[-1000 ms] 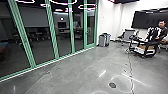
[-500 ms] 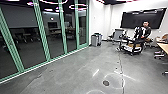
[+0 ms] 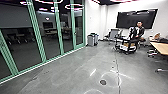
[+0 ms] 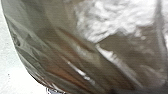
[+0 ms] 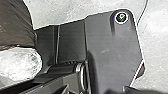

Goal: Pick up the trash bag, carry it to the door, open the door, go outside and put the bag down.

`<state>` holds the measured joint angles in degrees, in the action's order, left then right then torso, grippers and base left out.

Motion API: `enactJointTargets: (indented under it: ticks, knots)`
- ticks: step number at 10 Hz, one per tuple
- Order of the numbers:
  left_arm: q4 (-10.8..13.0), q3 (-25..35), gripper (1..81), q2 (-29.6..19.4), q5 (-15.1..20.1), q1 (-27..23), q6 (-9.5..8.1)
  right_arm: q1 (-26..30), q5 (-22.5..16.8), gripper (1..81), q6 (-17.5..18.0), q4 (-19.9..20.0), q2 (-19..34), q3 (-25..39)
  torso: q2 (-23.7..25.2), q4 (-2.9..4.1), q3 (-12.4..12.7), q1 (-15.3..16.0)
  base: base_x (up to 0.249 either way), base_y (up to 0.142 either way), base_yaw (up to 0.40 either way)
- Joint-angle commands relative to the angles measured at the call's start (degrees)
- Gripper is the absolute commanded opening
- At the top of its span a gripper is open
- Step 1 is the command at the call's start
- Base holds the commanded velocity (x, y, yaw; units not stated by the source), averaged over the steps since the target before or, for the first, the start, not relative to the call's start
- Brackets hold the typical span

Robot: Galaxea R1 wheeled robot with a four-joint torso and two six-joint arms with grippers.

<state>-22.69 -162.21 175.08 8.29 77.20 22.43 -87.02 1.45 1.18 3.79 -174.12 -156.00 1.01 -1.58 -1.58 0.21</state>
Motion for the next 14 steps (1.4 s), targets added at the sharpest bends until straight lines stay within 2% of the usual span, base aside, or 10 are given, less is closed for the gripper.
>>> enactJointTargets:
  ticks: [1, 4, 12, 14]
  knots:
    - [0.2, -0.3, 1.0, -0.2, 3.5, -4.0, 0.25, 3.0, -3.0, 81.1, 0.0, -0.3, -0.1, 0.1, 0.0, 0.00, 0.0, 0.0, -0.081, 0.000, 0.000]
    - [0.2, -0.3, 1.0, -0.1, 3.5, -3.9, 0.25, 3.0, -3.0, 81.1, 0.0, -0.3, -0.1, 0.1, 0.0, 0.00, 0.0, 0.0, -0.080, 0.000, 0.000]
    - [0.2, -0.3, 1.0, -0.1, 2.9, -3.8, 0.33, 3.2, -3.1, 81.1, 0.0, -0.3, -0.2, 0.1, 0.1, 0.00, 0.0, -0.1, 0.000, 0.000, 0.000]
    - [0.2, -0.3, 1.0, -0.1, 3.0, -3.8, 0.33, 3.2, -3.1, 81.1, 0.0, -0.3, -0.2, 0.1, 0.1, 0.00, 0.0, -0.2, 0.088, 0.000, 0.000]
